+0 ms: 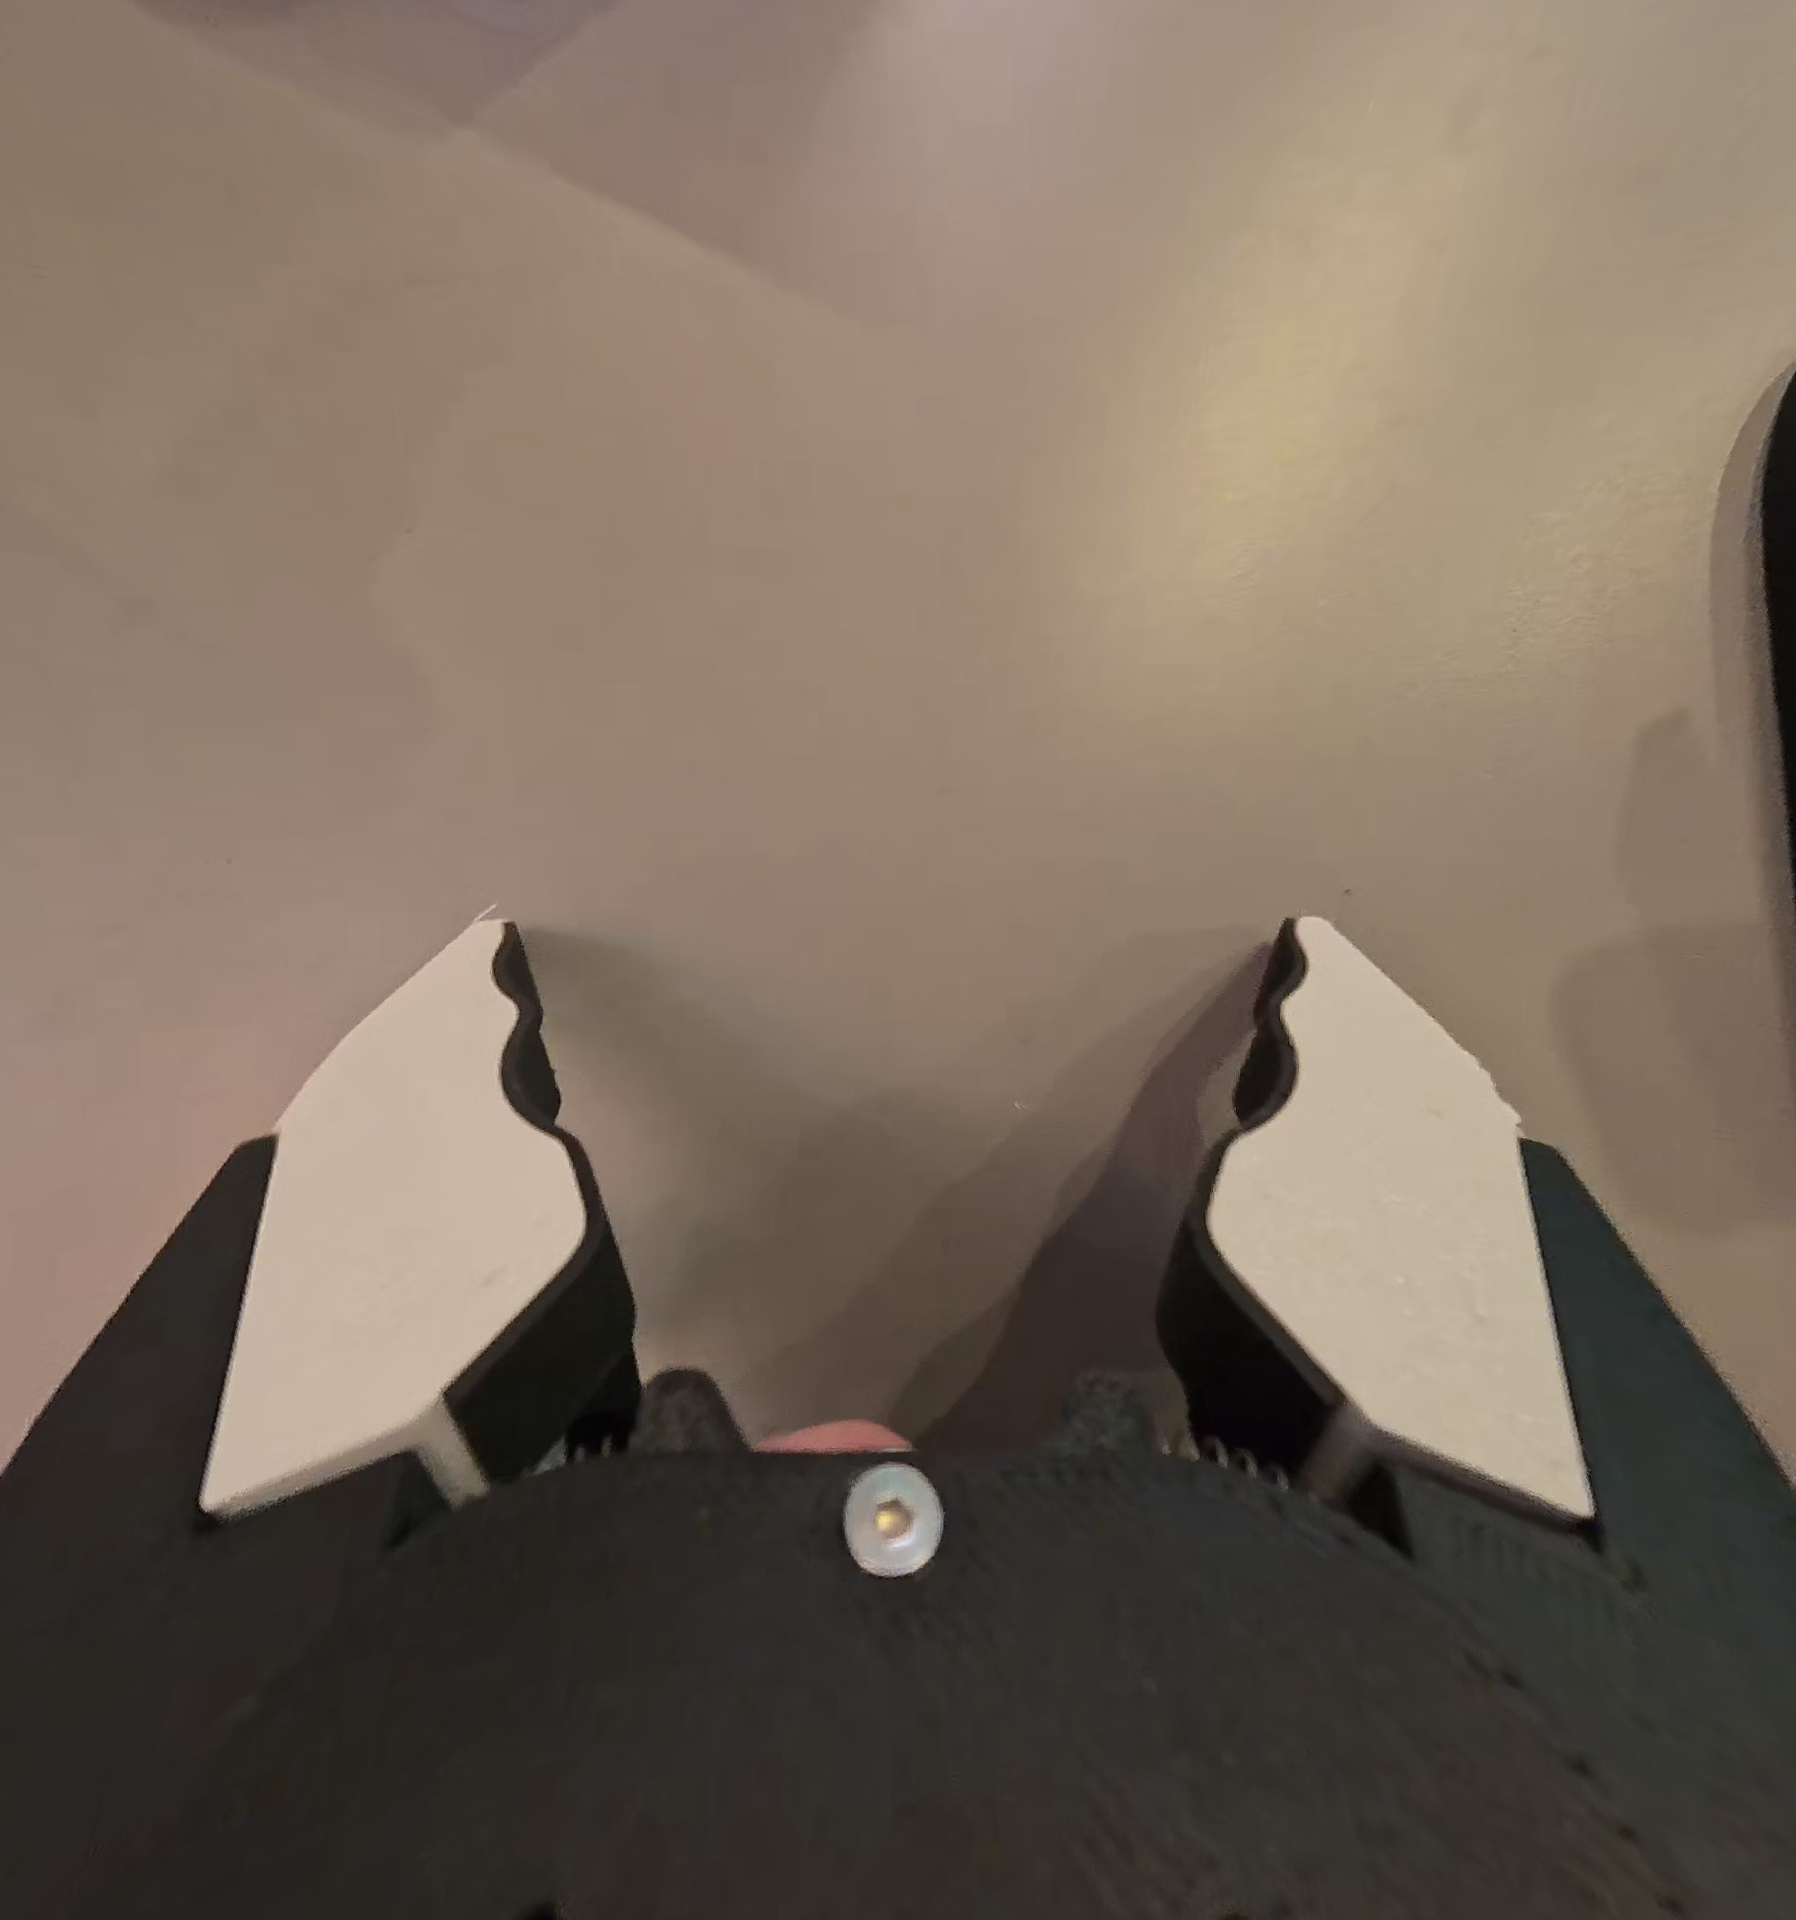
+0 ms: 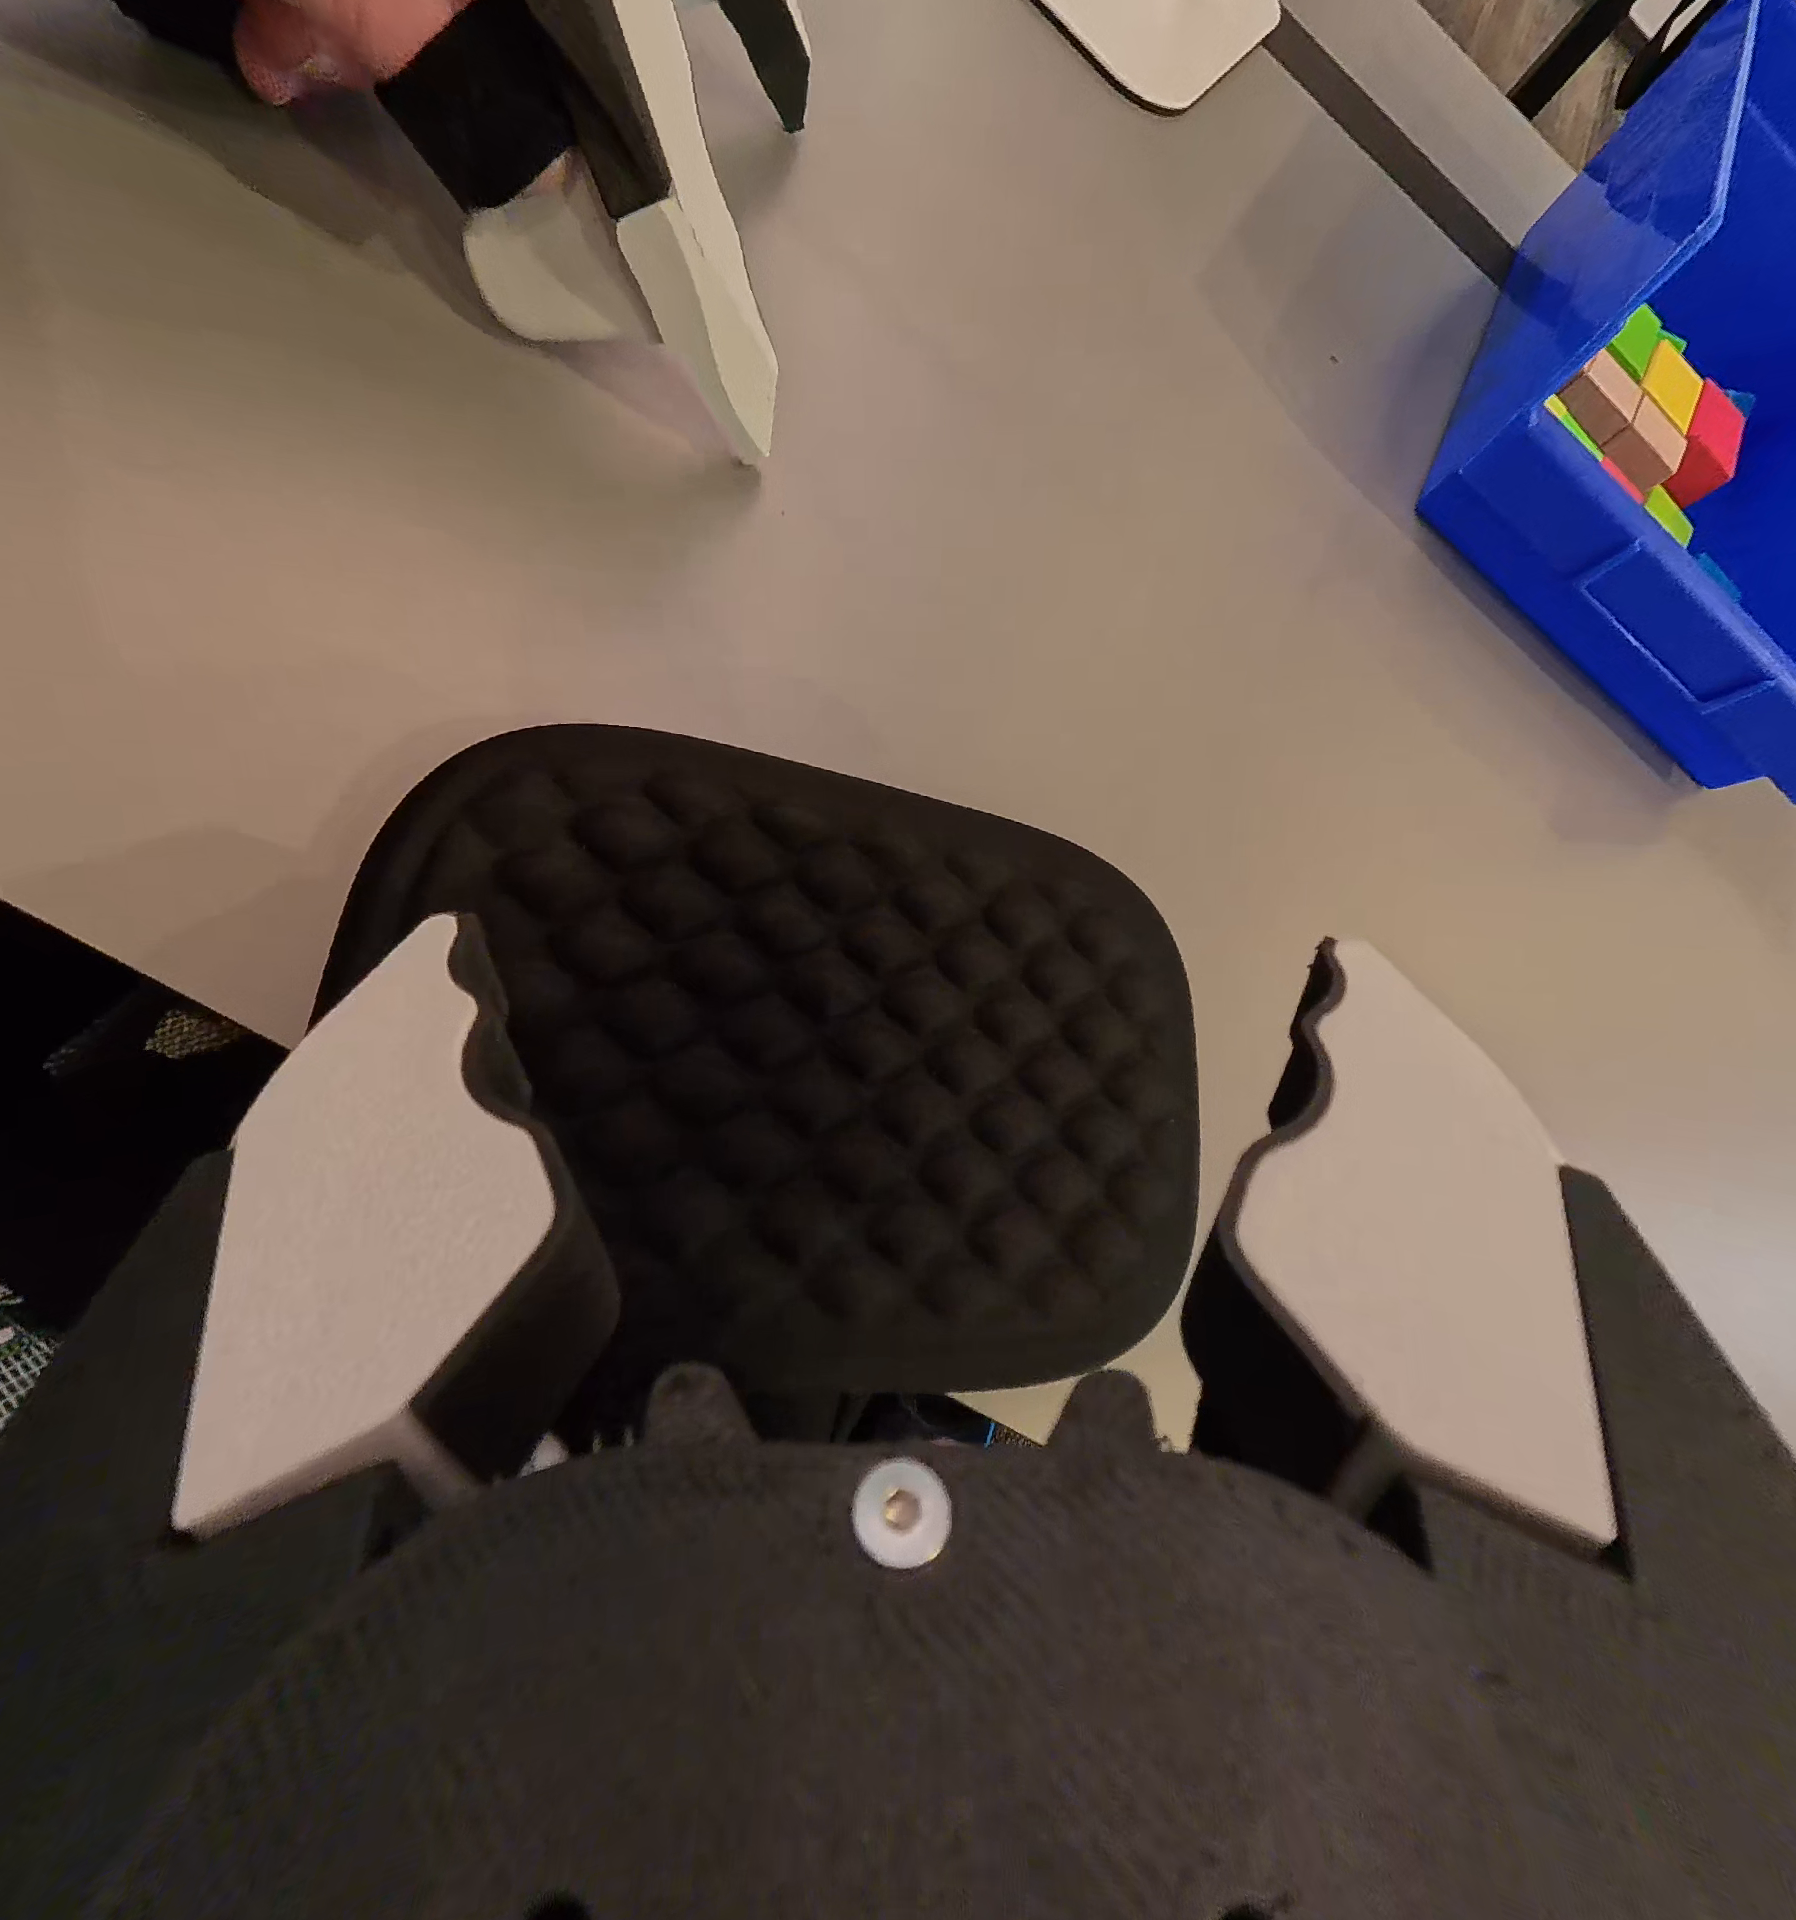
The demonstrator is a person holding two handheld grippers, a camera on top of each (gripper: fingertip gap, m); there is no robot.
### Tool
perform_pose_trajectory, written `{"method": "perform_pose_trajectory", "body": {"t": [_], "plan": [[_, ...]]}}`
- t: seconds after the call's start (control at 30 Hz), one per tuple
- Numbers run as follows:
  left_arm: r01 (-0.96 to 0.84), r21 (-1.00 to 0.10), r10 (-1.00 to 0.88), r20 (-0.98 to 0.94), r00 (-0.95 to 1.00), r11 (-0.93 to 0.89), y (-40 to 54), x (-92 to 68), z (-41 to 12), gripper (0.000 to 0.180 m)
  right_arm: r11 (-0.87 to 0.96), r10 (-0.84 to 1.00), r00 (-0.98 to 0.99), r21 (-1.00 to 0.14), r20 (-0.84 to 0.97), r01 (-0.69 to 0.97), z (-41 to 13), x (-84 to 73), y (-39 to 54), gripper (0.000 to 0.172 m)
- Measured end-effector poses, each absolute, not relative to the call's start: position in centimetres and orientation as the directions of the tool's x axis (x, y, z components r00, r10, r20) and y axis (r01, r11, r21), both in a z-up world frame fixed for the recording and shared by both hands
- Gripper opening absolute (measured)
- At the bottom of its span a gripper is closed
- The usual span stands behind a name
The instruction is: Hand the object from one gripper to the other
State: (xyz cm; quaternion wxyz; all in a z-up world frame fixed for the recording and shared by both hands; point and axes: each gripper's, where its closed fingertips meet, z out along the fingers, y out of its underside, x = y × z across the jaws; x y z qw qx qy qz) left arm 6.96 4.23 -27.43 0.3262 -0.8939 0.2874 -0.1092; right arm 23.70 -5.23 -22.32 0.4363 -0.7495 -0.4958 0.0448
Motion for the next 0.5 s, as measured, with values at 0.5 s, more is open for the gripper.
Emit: {"method": "perform_pose_trajectory", "body": {"t": [0.5], "plan": [[-0.44,-0.655,-0.595,0.017,0.804,-0.614,4.12,7.1,-27.29,0.132,-0.103,0.788,0.488,-0.701,0.376,0.706,-21.95,23.28,-5.53,0.139]]}}
